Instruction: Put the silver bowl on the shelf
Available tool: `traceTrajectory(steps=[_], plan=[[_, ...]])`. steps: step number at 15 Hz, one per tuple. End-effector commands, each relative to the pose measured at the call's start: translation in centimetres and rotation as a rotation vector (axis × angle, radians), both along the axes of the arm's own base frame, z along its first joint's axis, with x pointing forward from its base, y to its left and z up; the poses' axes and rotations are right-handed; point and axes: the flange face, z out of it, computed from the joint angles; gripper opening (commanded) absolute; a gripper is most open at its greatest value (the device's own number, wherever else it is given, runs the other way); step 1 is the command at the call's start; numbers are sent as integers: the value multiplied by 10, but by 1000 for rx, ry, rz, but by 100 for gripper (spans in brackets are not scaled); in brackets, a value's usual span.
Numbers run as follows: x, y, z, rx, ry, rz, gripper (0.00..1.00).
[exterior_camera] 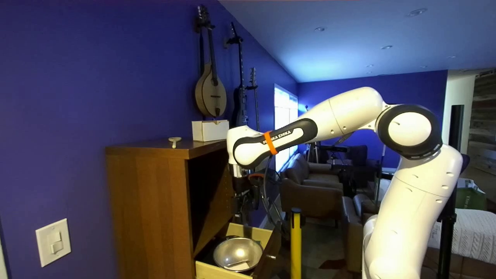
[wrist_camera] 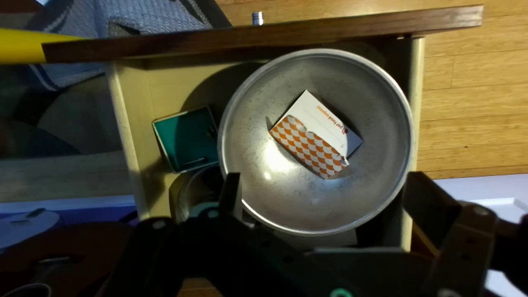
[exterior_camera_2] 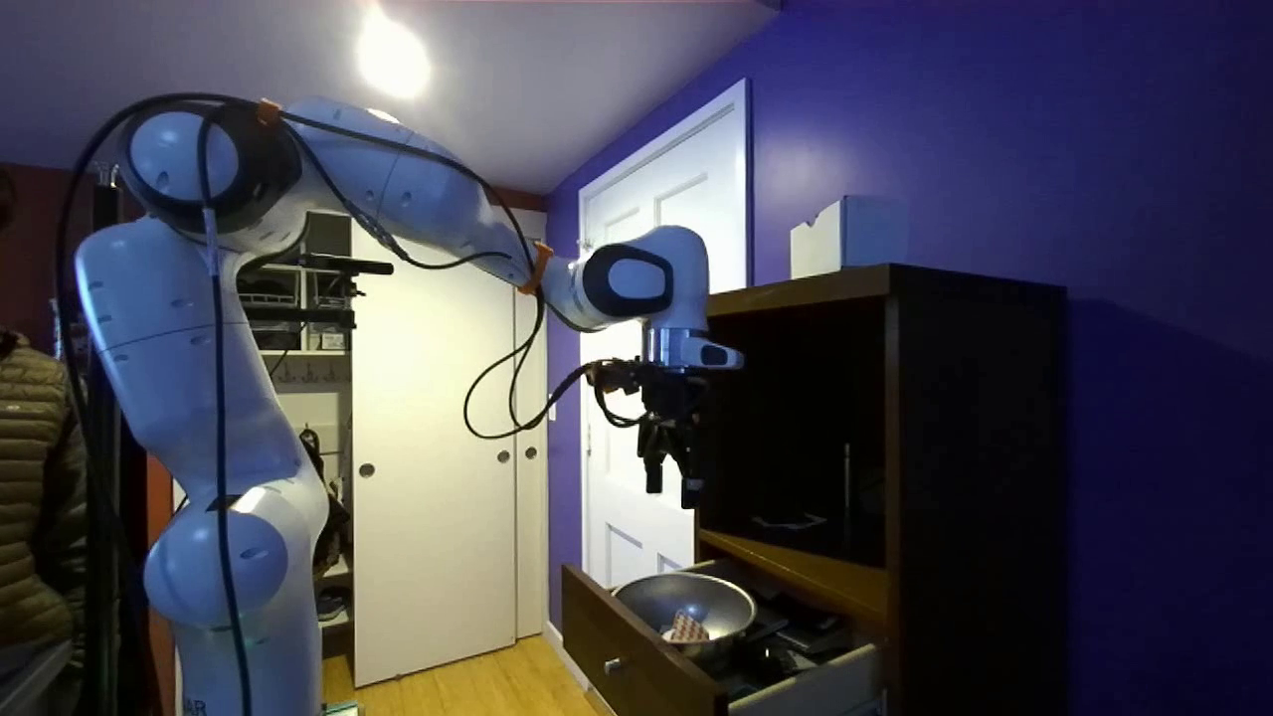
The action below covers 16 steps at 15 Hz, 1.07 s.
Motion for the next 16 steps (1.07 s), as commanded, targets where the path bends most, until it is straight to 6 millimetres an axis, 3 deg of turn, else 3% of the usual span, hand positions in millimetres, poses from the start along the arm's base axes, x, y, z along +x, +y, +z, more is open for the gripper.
traceTrajectory(steps=[1, 4, 5, 7, 10, 16], plan=[[9, -45, -34, 132, 10, 128, 100], [4, -79, -67, 235, 83, 173, 100], [1, -67, -53, 176, 52, 147, 100], [2, -76, -63, 184, 68, 141, 100], [3, -73, -65, 153, 32, 112, 100], [-12, -113, -114, 164, 2, -4, 100]])
